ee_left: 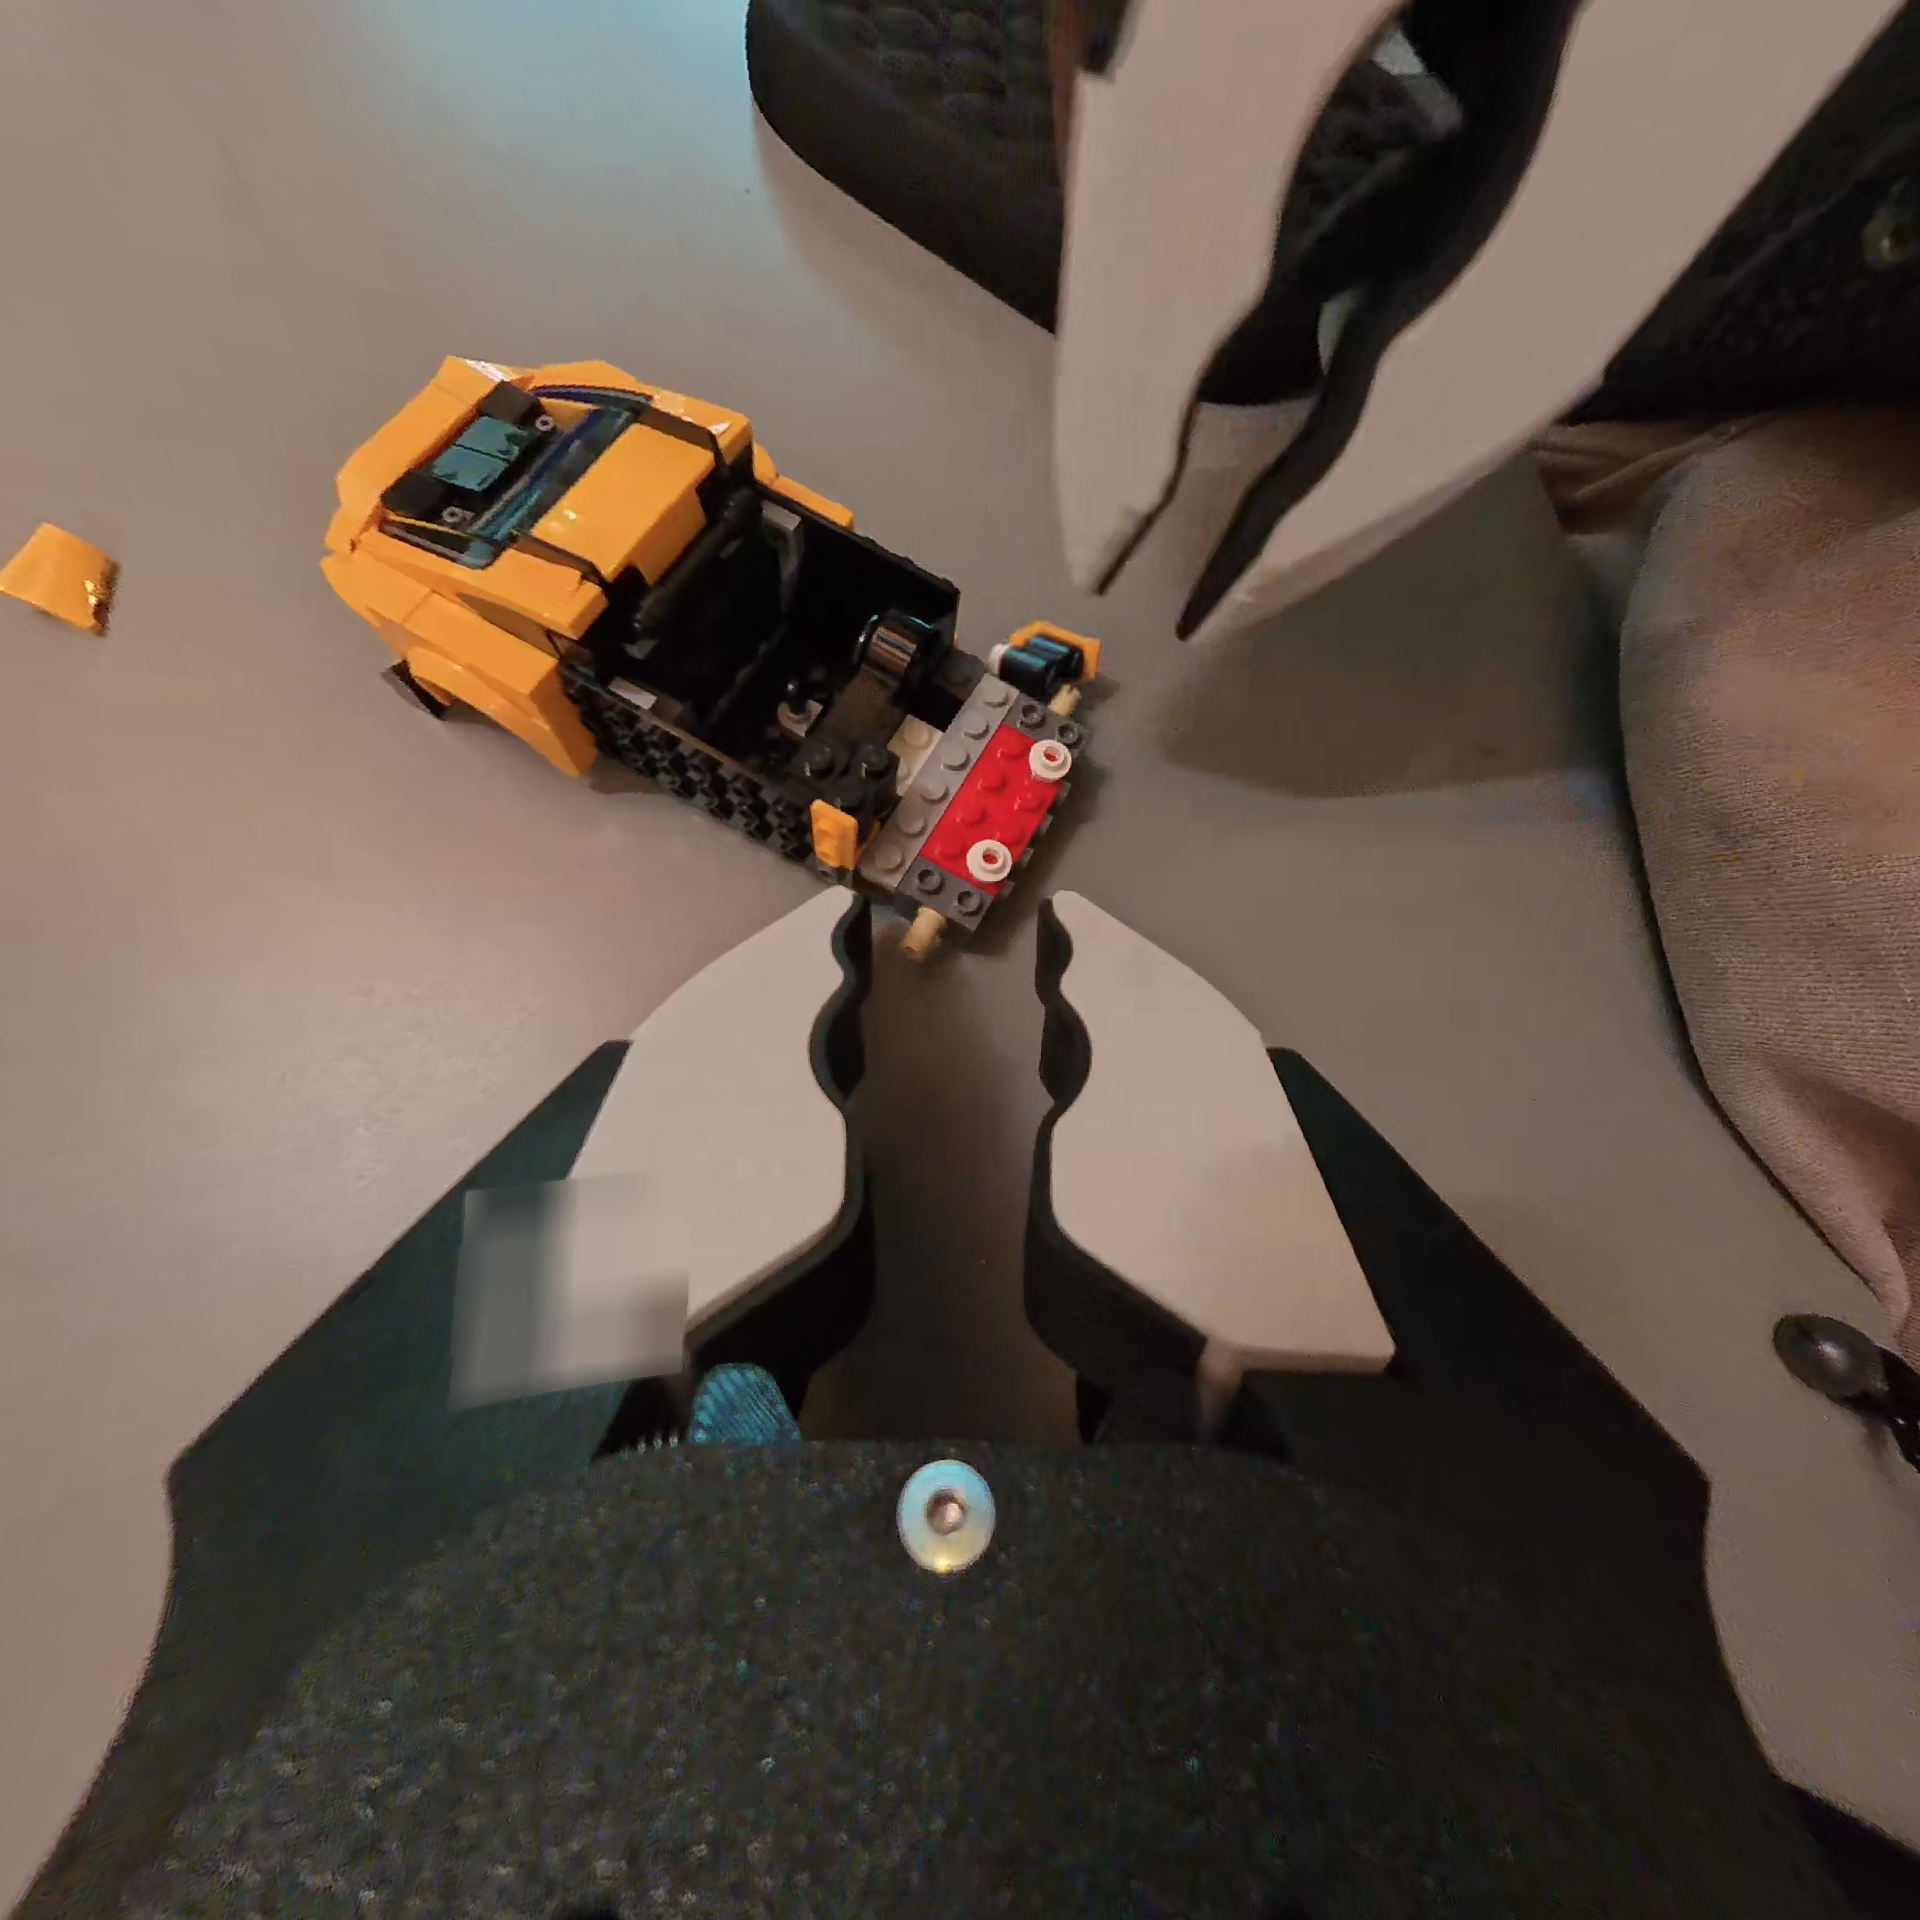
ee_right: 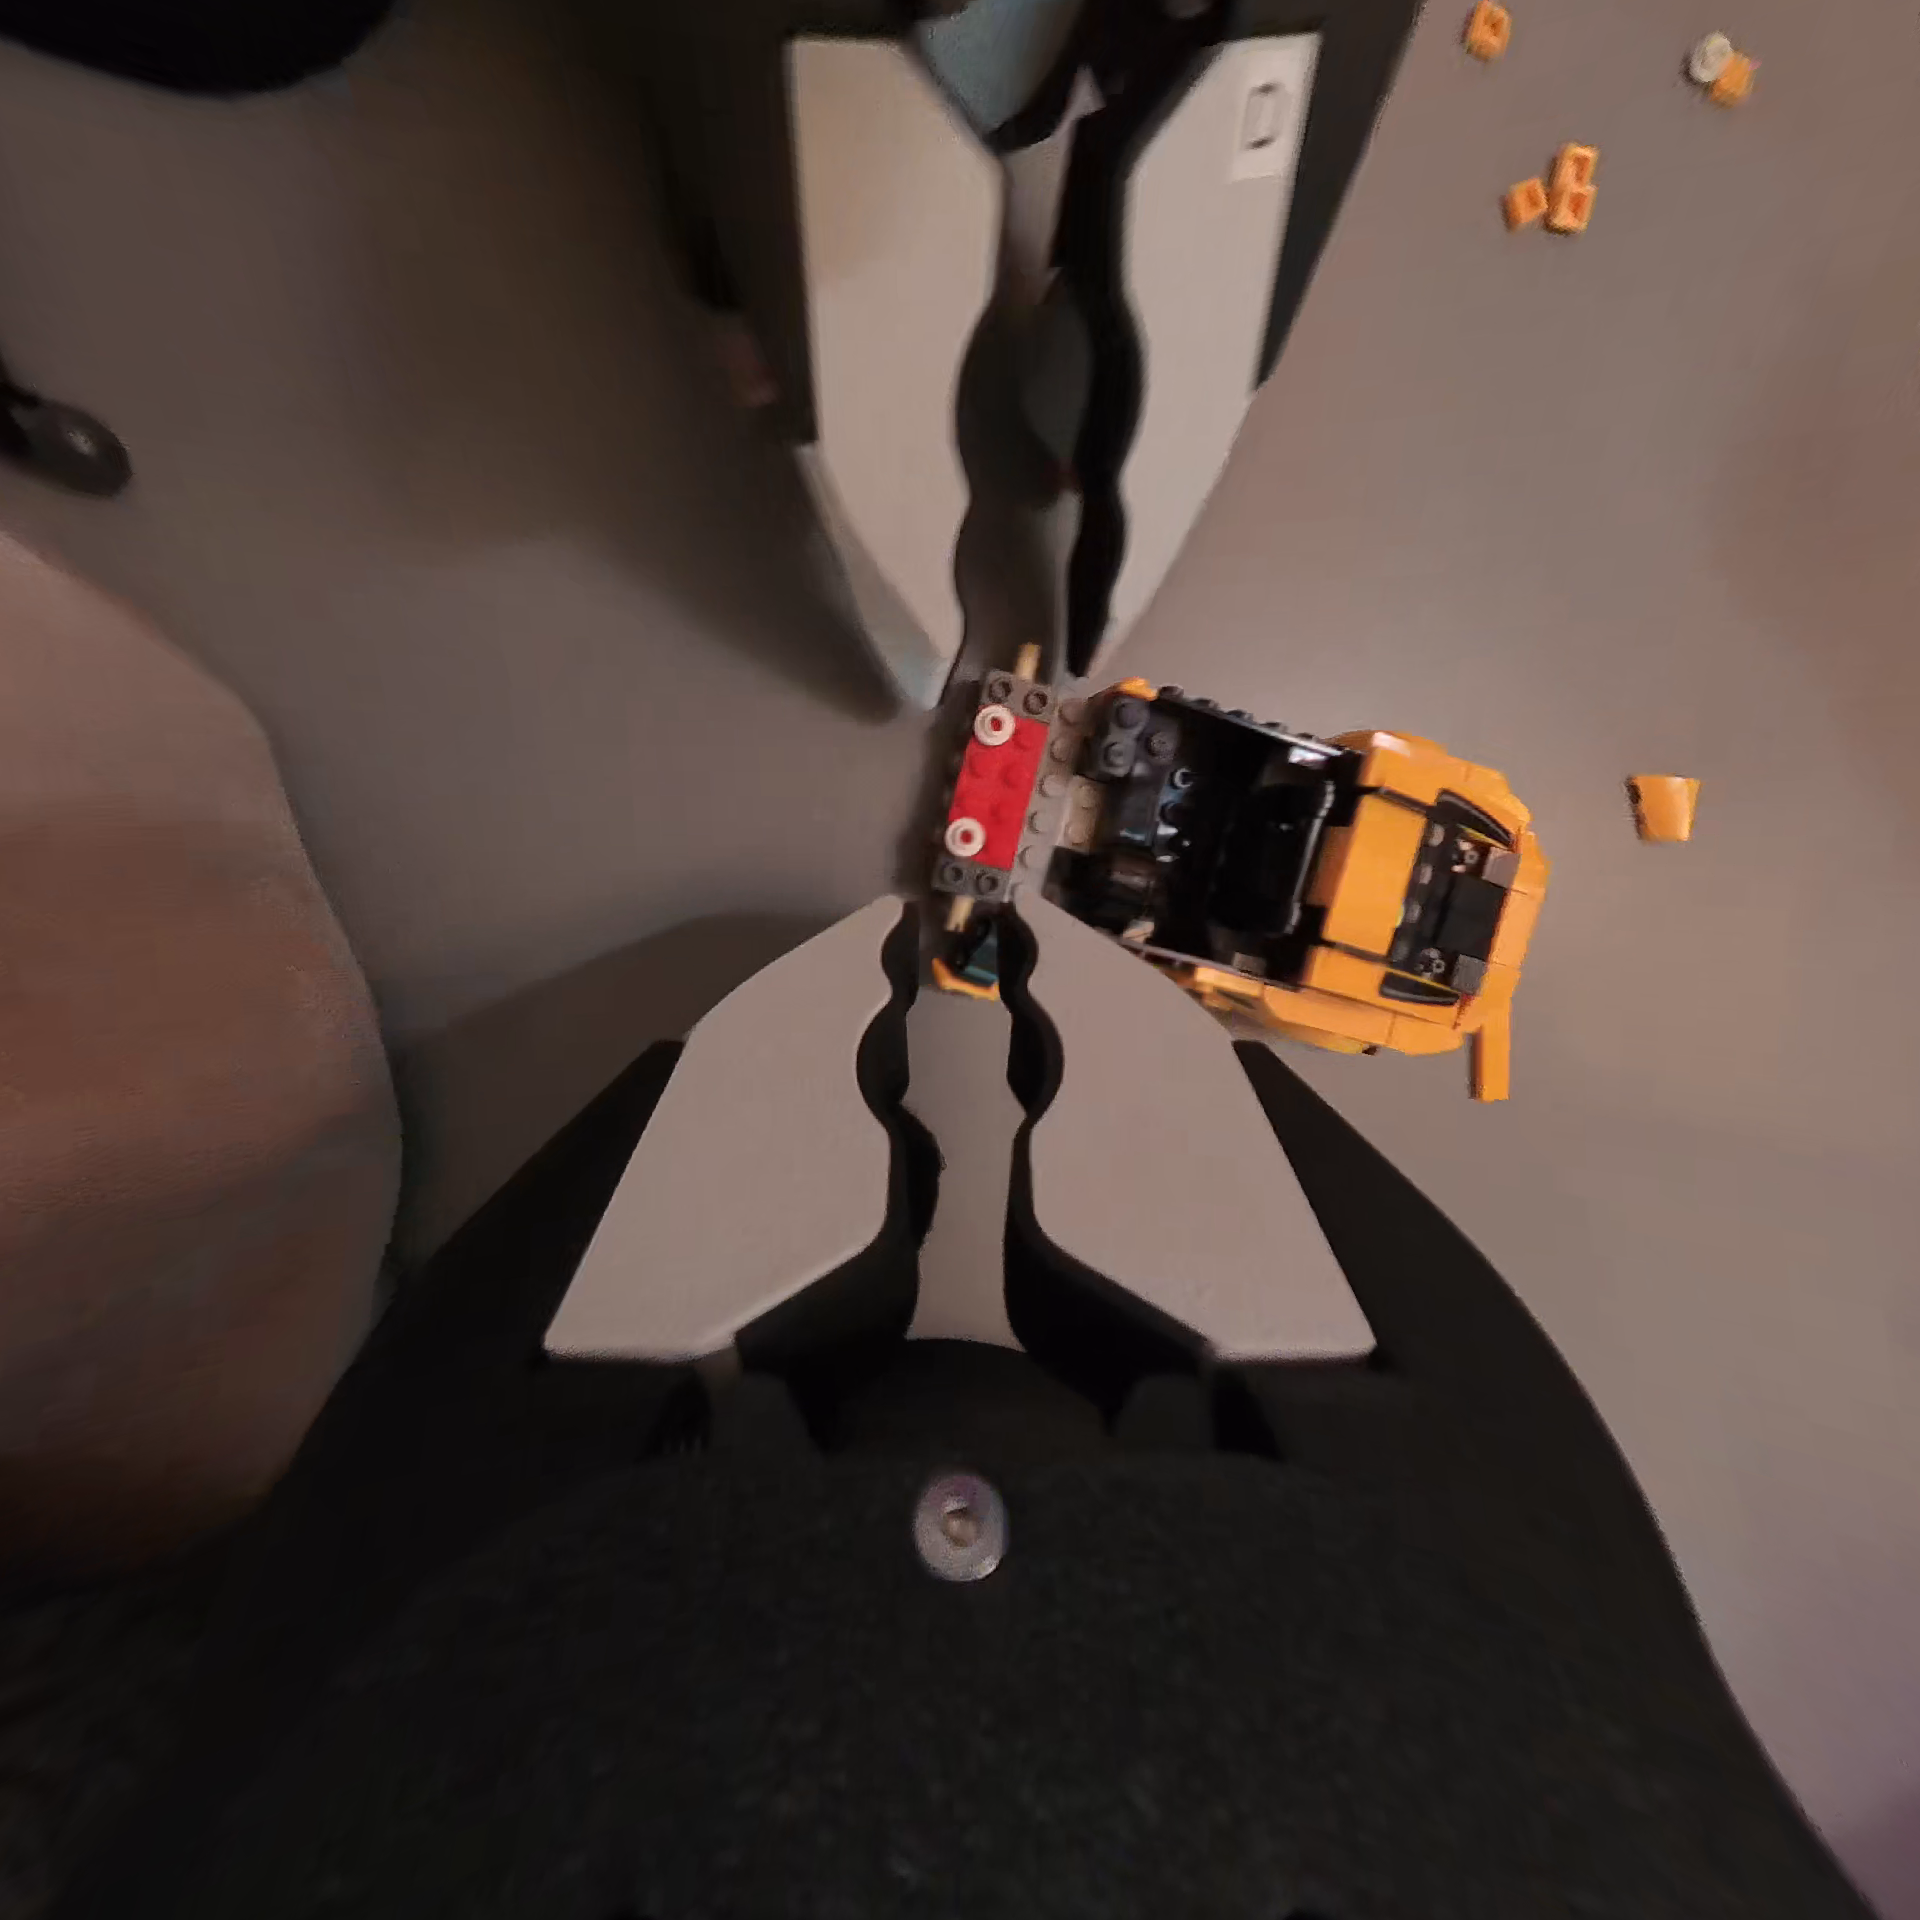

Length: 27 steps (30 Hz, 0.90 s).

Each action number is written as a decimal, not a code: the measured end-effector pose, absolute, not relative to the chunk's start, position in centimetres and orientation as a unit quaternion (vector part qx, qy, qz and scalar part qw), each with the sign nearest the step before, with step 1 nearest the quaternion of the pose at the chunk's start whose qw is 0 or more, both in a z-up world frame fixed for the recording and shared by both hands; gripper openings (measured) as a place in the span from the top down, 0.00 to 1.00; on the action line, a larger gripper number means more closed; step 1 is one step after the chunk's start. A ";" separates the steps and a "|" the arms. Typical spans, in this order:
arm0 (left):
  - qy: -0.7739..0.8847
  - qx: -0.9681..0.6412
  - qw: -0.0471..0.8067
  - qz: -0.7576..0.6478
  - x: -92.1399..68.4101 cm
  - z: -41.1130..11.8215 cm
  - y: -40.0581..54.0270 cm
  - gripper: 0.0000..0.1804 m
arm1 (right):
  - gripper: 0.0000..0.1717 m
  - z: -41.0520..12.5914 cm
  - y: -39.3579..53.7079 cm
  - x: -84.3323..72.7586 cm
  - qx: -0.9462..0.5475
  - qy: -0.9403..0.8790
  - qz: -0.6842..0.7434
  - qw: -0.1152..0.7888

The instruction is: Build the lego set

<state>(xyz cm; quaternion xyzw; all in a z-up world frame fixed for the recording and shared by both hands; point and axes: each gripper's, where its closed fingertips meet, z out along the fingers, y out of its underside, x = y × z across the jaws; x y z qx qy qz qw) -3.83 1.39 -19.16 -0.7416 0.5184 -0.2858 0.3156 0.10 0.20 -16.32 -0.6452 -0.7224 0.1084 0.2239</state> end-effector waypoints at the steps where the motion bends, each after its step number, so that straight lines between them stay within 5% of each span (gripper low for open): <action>1: 0.517 -0.741 0.318 -0.285 -3.9 -19.1 1.5 0.84 | 0.92 -16.8 -0.1 0.5 -0.633 -0.731 0.094 0.236; 10: 0.508 -0.743 0.331 -0.283 -3.9 -19.0 2.0 0.83 | 0.87 -18.6 0.4 2.1 -0.622 -0.703 0.042 0.341; 22: 0.511 -0.736 0.344 -0.282 -3.9 -18.6 2.0 0.84 | 0.90 -19.9 1.8 1.9 -0.707 -0.640 0.150 0.261; 27: 0.544 -0.681 0.413 -0.266 -3.2 -16.3 1.6 0.84 | 0.90 -16.8 -0.2 1.2 -0.716 -0.563 0.342 0.229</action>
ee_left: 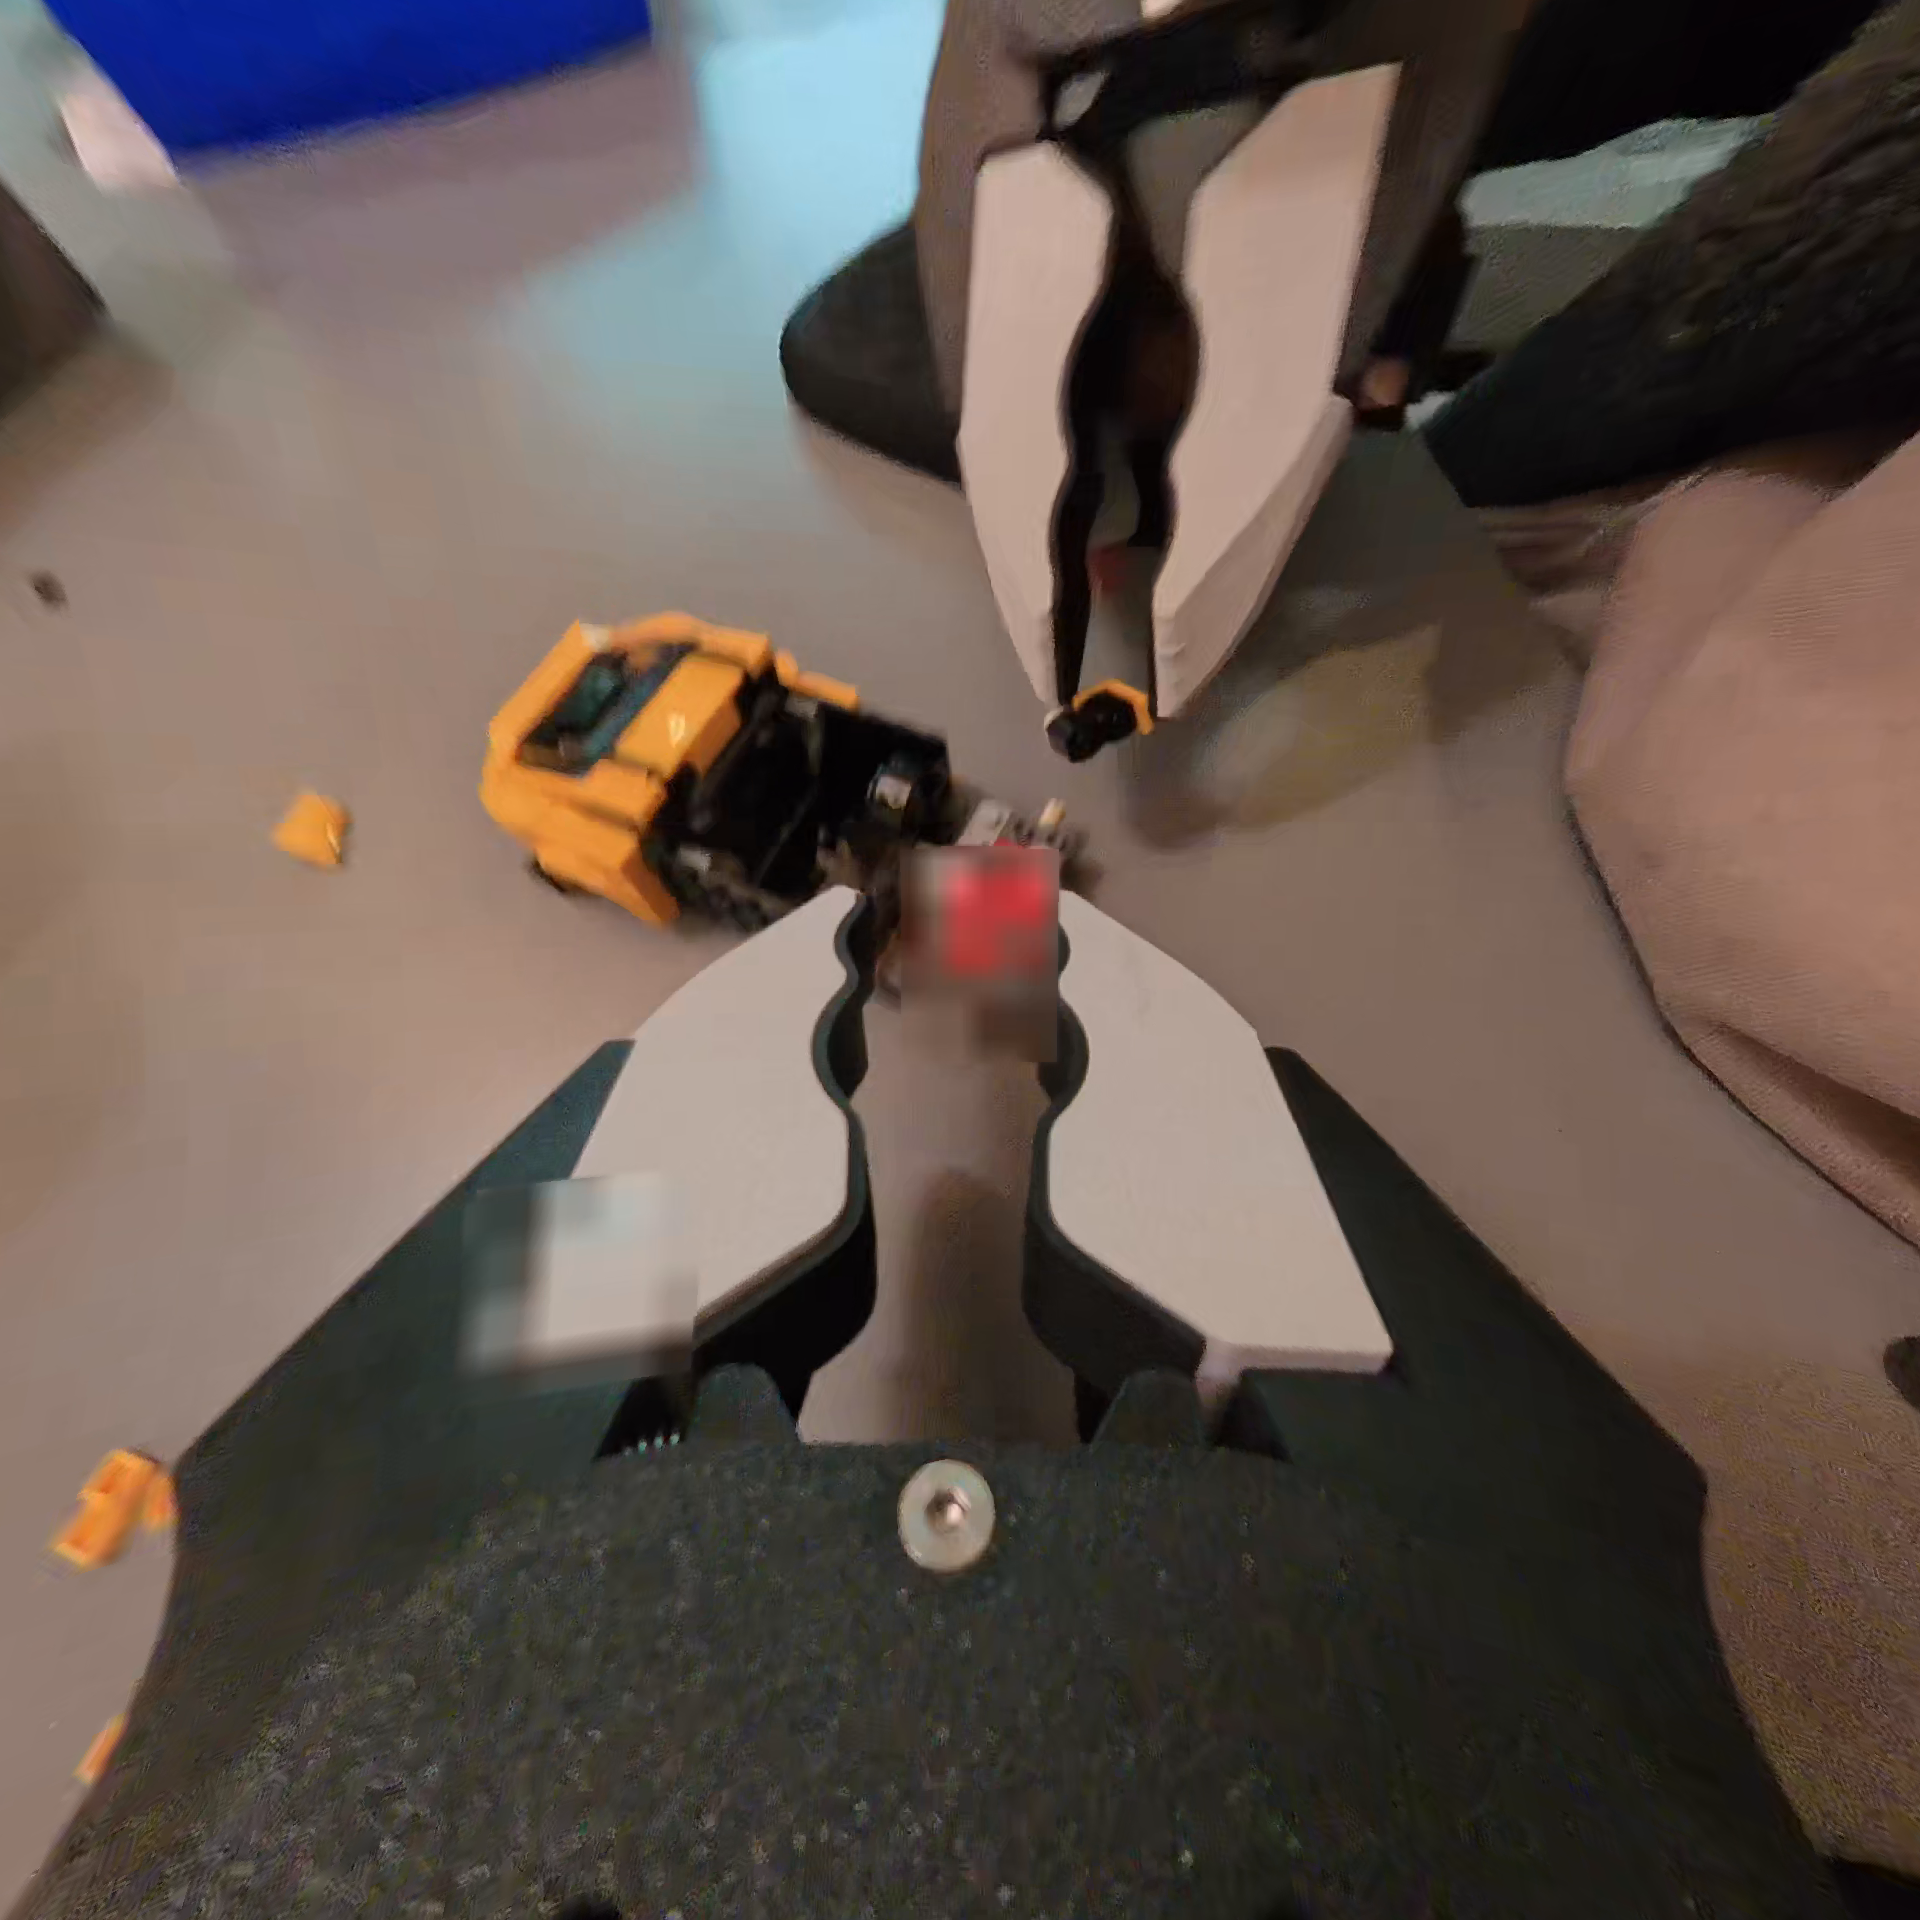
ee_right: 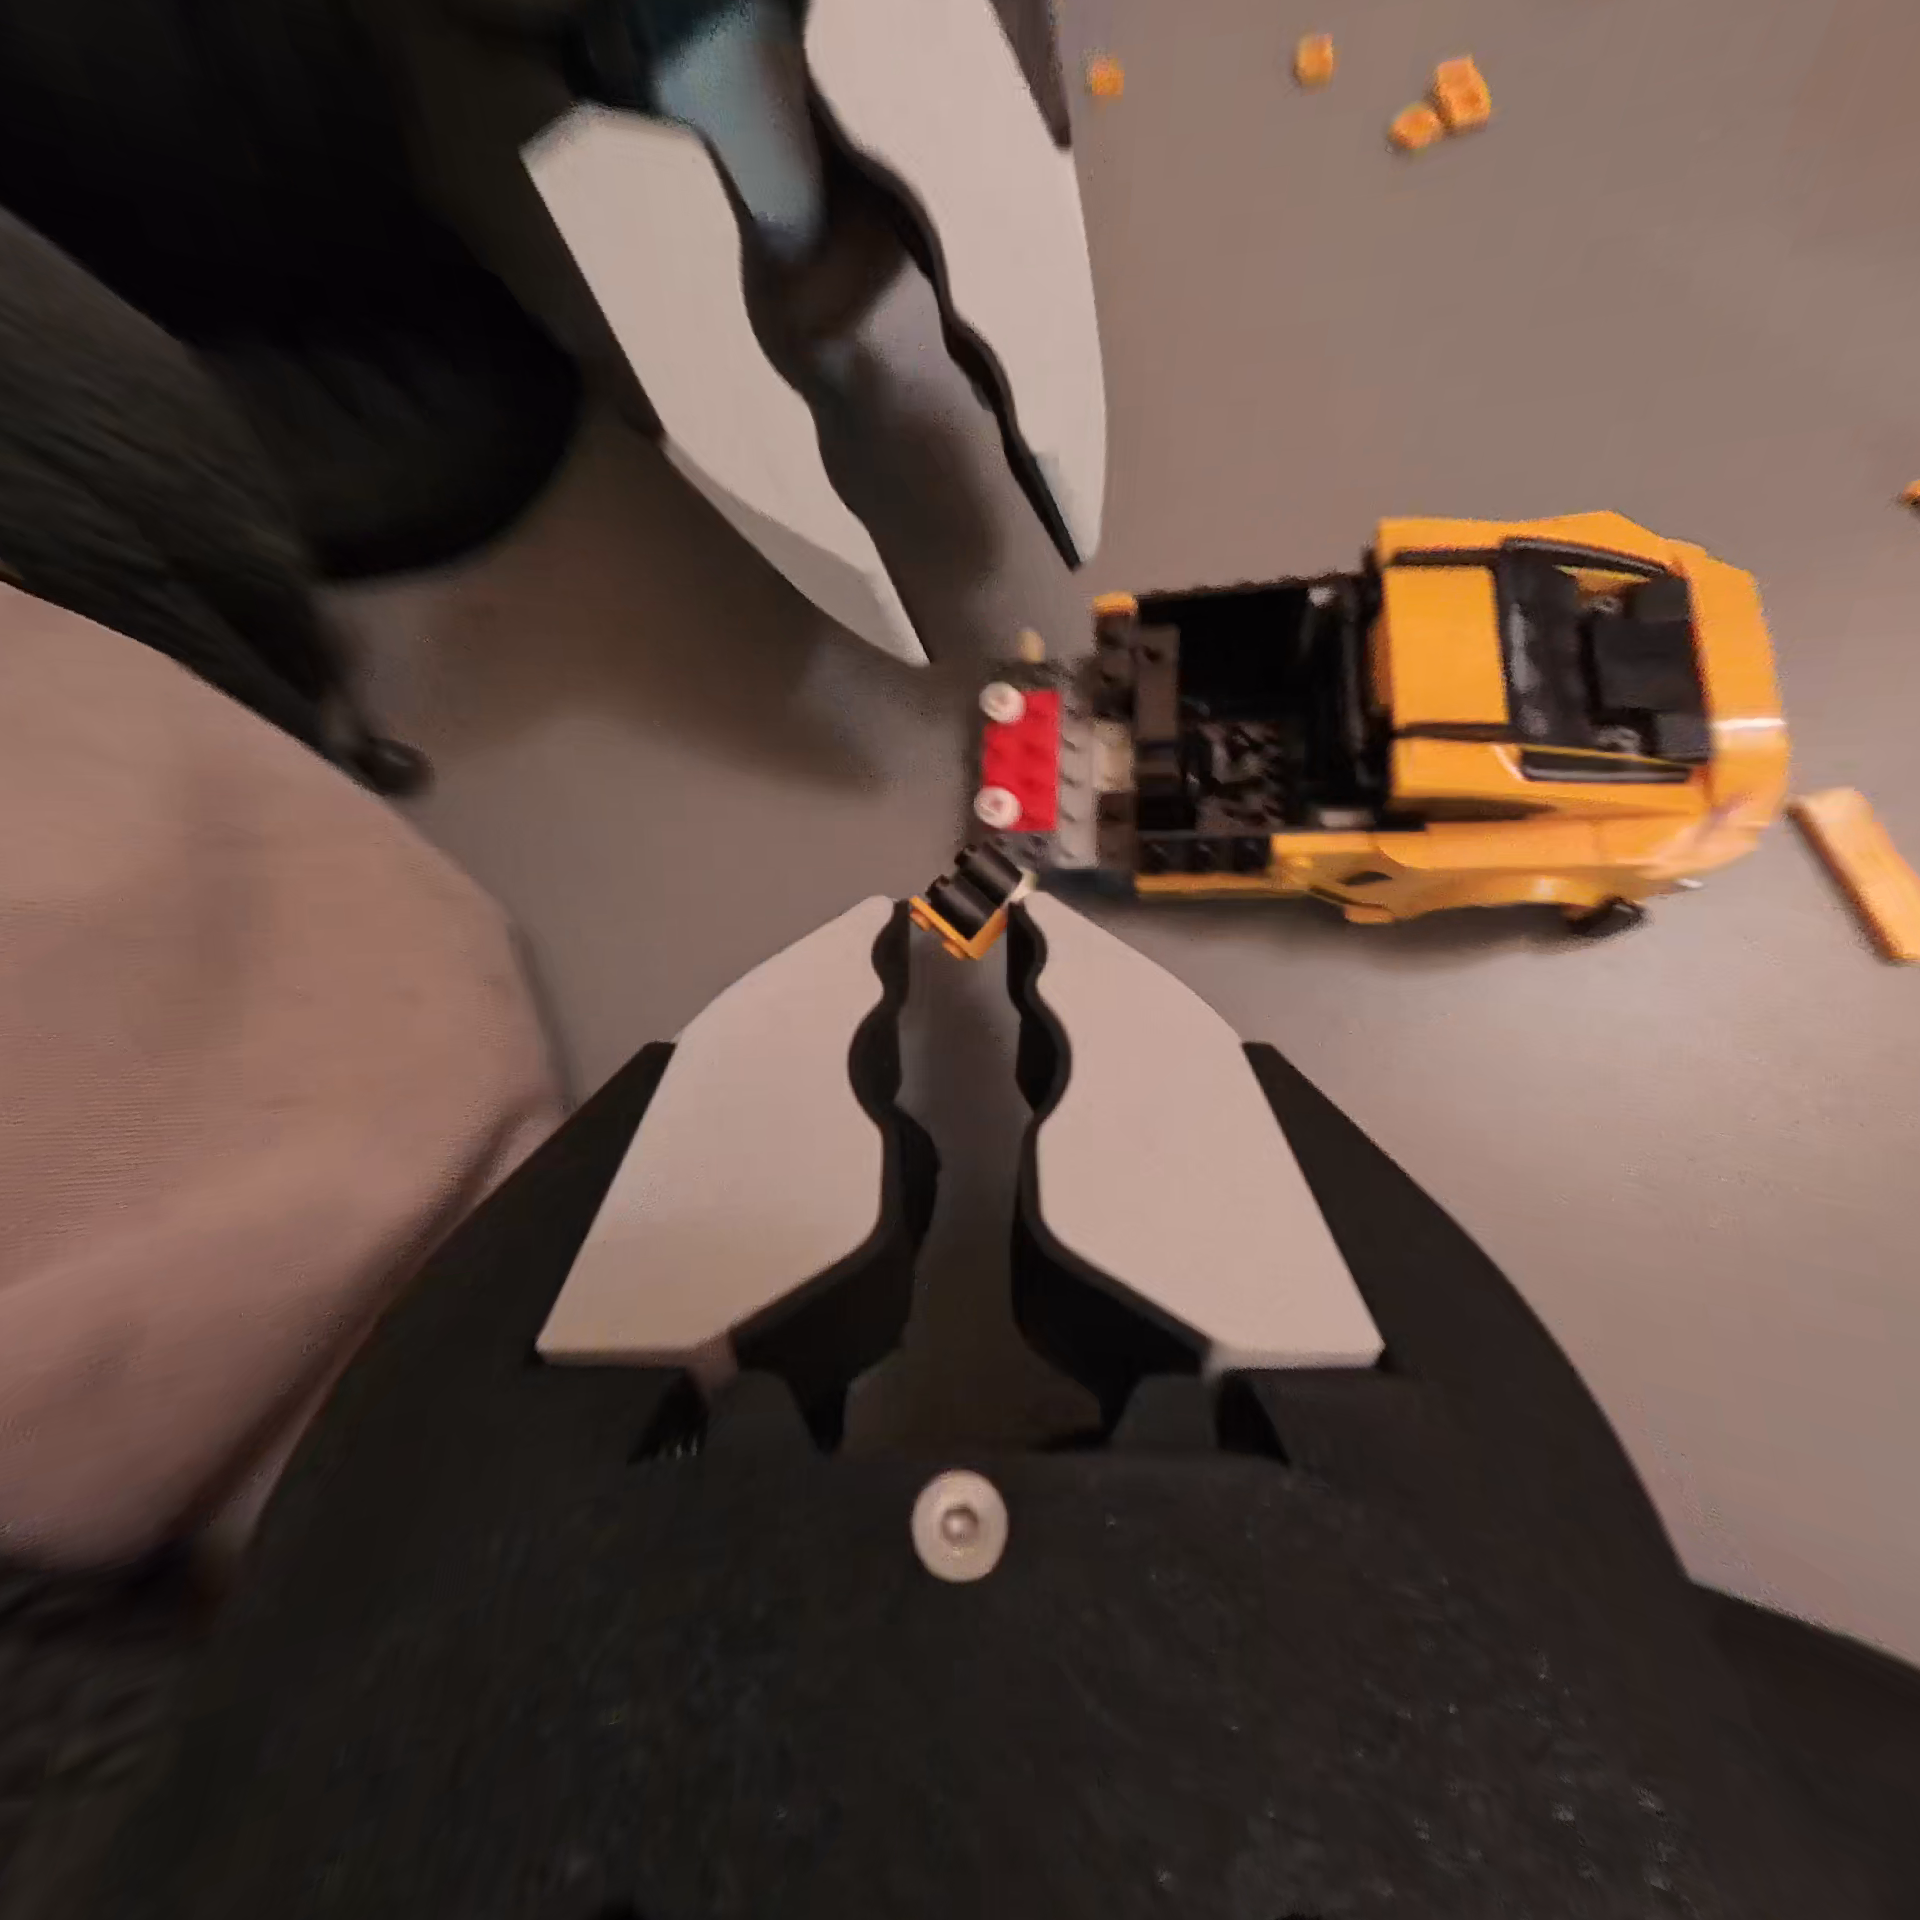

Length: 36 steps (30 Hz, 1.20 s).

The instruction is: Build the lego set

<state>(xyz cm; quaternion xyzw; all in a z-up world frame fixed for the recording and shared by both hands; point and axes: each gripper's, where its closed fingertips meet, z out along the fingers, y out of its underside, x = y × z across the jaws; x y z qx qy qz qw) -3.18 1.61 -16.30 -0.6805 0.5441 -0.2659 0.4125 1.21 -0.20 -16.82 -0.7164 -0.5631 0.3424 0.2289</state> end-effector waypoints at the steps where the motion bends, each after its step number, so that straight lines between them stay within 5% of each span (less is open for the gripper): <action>1: 0.555 -0.657 0.436 -0.264 -2.8 -15.4 1.2 0.85 | 0.90 -15.9 -0.7 1.0 -0.709 -0.550 0.382 0.219; 8: 0.619 -0.547 0.519 -0.221 -0.6 -11.4 -1.2 0.90 | 0.90 -12.9 -1.6 -0.6 -0.658 -0.526 0.514 0.165; 16: 0.681 -0.522 0.492 -0.143 0.3 -12.0 -1.0 0.98 | 0.90 -12.3 -0.9 -0.5 -0.623 -0.544 0.548 0.123; 29: 0.693 -0.557 0.447 -0.098 0.7 -12.7 1.1 0.96 | 0.90 -12.0 0.6 0.4 -0.591 -0.530 0.601 0.095; 36: 0.703 -0.609 0.344 -0.127 -0.2 -14.1 1.2 0.96 | 0.88 -12.7 2.2 1.0 -0.588 -0.576 0.551 0.140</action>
